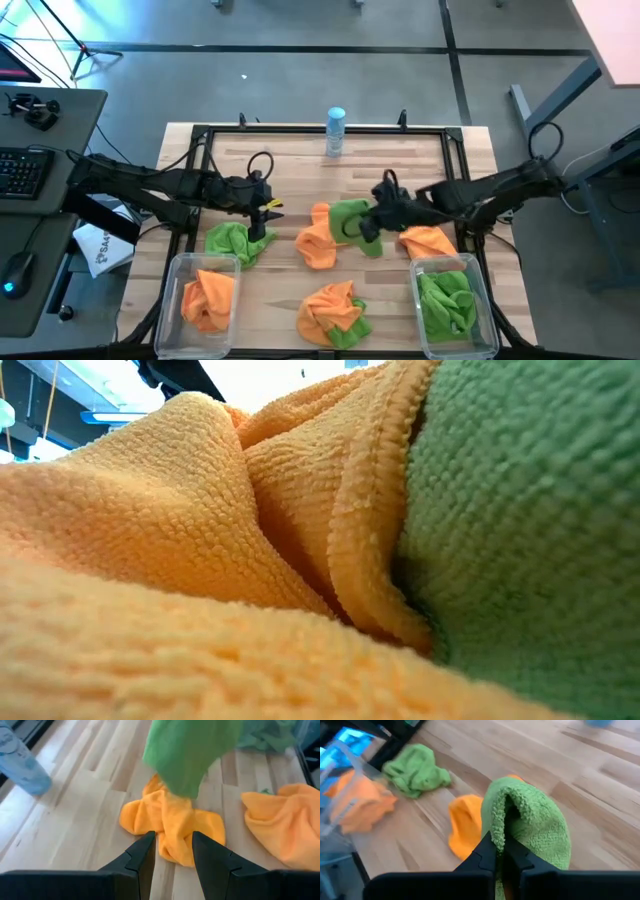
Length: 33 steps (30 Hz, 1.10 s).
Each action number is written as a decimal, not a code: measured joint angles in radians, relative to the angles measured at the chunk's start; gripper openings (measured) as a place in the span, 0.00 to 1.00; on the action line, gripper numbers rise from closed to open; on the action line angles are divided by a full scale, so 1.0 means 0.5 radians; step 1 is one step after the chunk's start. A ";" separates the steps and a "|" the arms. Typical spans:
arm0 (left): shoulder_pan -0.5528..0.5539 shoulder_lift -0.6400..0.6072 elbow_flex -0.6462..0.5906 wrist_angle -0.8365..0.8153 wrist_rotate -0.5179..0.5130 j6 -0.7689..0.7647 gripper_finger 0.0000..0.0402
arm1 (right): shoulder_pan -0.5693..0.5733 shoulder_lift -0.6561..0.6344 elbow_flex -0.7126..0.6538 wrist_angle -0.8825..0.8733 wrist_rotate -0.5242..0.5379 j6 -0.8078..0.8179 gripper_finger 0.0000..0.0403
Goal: Sort microfiber towel by color & place in baskets
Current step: Put the green microfiber cloth into the right transparent bin
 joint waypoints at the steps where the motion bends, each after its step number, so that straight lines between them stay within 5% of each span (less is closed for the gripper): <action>1: 0.000 0.000 0.000 0.001 0.019 0.012 0.29 | 0.056 0.010 0.068 -0.137 0.045 0.077 0.00; 9: -0.002 0.000 0.000 -0.038 0.062 0.042 0.29 | 0.366 0.309 0.845 -1.206 0.176 0.467 0.00; 12: -0.002 0.000 0.000 -0.082 0.103 0.042 0.29 | 0.450 0.416 1.123 -1.513 0.064 0.550 0.00; 17: -0.002 0.000 0.000 -0.141 0.171 0.052 0.29 | 0.588 0.452 1.363 -1.520 -0.220 0.518 0.00; 23: -0.002 0.000 0.000 -0.182 0.181 0.095 0.29 | 0.762 0.439 1.336 -1.523 -0.636 0.532 0.00; 29: -0.002 0.000 0.000 -0.188 0.180 0.198 0.29 | 0.942 0.445 1.189 -1.521 -1.311 0.504 0.00; 33: -0.002 0.000 0.000 -0.187 0.179 0.264 0.29 | 1.045 0.445 1.077 -1.521 -1.413 0.551 0.00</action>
